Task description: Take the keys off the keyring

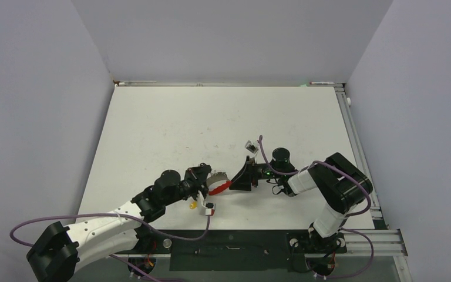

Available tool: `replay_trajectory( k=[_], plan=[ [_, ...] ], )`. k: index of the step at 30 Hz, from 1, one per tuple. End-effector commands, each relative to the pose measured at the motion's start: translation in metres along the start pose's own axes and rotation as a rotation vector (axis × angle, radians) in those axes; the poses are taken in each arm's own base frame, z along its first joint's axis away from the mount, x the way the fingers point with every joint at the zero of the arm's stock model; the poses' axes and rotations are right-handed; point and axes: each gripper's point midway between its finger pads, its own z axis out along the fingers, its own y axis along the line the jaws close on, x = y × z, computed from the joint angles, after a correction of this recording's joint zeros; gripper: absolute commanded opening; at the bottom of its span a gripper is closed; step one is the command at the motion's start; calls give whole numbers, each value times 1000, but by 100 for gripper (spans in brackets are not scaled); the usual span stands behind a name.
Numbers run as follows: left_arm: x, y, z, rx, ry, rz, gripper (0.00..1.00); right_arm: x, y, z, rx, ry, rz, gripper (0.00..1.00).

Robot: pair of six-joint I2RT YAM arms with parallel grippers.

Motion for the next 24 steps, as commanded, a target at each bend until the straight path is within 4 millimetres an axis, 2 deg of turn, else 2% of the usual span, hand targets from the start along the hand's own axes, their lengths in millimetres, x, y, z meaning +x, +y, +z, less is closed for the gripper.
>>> replay_trajectory(
  k=[1,4,7,11,12,14,16,20,24],
  plan=[
    [-7,42,-4,-78,-29,56,0,-29,16,-2,-41,-48,-175,56],
    [-8,46,-5,-68,-32,62,0,-44,19,-4,-42,-56,-209,63],
    [-8,46,-4,-43,-28,61,0,-61,21,-10,-32,-76,-238,67],
    [-6,38,-1,1,-22,36,0,-79,6,-28,47,-84,-260,69],
    [-6,35,1,8,-24,29,0,-74,-4,-34,88,-49,-219,70],
    [-5,31,4,17,-25,14,0,-72,-18,-42,160,23,-257,72],
    [-5,25,9,31,-28,-20,0,-69,-22,-48,197,93,-322,72],
    [-2,19,21,47,-15,-100,0,-70,-19,-58,220,143,-389,69],
    [2,16,28,64,0,-162,0,-78,-12,-60,224,138,-430,63]
  ],
)
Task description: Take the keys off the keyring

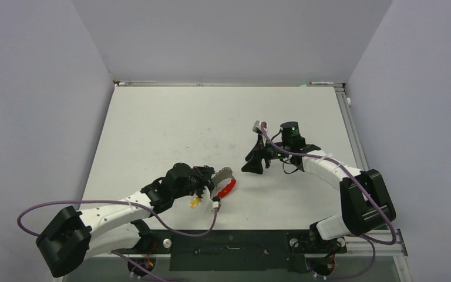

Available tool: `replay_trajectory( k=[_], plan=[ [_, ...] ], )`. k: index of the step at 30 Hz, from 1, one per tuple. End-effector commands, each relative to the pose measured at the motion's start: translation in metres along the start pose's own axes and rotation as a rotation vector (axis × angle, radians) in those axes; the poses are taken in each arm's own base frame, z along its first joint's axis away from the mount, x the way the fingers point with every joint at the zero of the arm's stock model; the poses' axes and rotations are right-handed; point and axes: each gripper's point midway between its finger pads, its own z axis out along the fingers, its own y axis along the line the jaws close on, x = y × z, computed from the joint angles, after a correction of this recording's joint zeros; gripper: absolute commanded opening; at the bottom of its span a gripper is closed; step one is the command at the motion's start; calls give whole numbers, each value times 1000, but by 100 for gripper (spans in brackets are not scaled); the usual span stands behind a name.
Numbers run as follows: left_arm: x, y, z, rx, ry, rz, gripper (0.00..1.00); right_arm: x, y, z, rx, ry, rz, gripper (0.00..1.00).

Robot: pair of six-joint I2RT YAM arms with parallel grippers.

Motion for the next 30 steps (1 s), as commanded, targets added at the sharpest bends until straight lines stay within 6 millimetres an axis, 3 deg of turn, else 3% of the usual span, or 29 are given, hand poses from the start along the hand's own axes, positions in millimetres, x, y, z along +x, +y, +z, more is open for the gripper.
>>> replay_trajectory(
  k=[1,8,14,21,30],
  plan=[
    [-3,34,4,-86,-14,-81,0,-9,6,-11,8,19,-104,61],
    [3,37,7,-80,-6,-110,0,-28,22,-2,-61,-20,-97,49],
    [8,42,7,-81,12,-147,0,-22,41,25,-125,-103,-8,39],
    [7,36,5,-70,1,-173,0,-31,55,40,-149,-267,-100,39],
    [7,33,2,-68,-6,-202,0,-24,47,54,-97,-316,-316,38]
  ],
)
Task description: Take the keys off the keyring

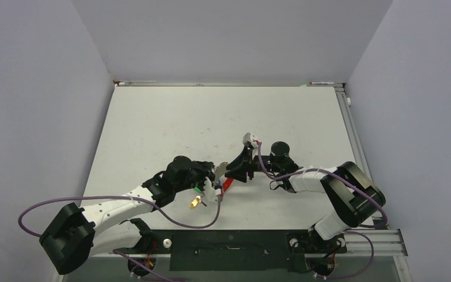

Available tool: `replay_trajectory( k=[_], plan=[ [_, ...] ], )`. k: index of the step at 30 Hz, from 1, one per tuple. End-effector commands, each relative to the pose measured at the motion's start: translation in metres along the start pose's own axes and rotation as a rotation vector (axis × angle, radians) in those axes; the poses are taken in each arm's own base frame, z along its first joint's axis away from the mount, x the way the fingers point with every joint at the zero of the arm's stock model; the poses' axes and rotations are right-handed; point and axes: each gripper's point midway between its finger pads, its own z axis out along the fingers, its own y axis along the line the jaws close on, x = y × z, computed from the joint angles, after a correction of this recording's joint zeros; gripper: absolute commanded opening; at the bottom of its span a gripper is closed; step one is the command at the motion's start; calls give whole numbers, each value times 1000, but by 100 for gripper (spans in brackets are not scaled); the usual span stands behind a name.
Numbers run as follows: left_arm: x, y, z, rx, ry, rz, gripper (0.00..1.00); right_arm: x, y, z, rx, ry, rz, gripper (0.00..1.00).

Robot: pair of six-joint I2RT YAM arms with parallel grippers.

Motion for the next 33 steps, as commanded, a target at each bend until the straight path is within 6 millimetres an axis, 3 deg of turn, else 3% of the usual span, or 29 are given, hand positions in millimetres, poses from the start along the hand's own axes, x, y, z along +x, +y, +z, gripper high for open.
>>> replay_trajectory(
  k=[1,8,33],
  plan=[
    [-11,22,-6,-58,-46,-23,0,-22,-4,9,6,-92,-240,37],
    [-12,22,-7,-58,-52,-51,0,-8,-3,22,9,-76,-385,34],
    [-12,20,-10,-65,-61,-77,0,-6,-2,40,68,-158,-599,27]
  ],
)
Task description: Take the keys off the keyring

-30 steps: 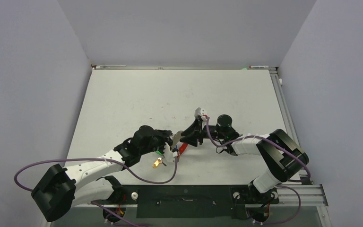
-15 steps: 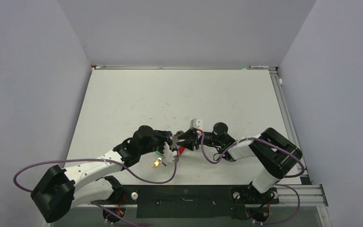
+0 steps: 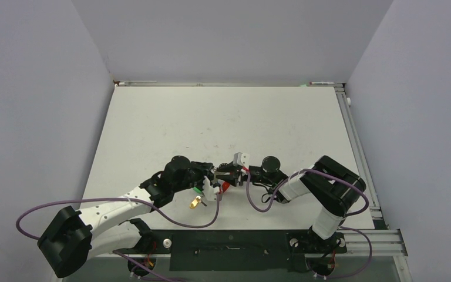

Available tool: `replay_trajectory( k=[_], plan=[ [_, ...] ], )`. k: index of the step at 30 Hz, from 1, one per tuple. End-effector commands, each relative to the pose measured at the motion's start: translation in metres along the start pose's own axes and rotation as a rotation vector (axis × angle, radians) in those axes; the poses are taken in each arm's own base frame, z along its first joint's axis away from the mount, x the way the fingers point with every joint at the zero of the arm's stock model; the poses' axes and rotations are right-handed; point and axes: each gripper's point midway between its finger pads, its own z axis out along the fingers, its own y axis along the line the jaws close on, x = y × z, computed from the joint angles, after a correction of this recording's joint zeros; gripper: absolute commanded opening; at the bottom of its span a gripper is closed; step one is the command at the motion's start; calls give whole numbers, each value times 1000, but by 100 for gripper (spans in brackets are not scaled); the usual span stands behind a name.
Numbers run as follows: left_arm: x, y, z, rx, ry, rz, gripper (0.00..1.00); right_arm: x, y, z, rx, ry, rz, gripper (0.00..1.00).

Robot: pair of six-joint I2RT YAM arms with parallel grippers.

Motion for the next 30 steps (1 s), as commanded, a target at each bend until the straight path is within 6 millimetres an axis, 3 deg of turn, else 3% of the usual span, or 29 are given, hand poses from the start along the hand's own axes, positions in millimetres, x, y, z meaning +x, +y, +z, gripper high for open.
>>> replay_trajectory(
  k=[1,18,30],
  plan=[
    [-12,20,-5,-62,-45,-6,0,-20,-5,7,22,-77,-105,27],
    [-11,16,-7,-51,-42,-29,0,-21,-22,16,95,-83,-62,21],
    [-9,15,-6,-52,-36,-40,0,-28,-14,21,48,-117,-57,24]
  ],
)
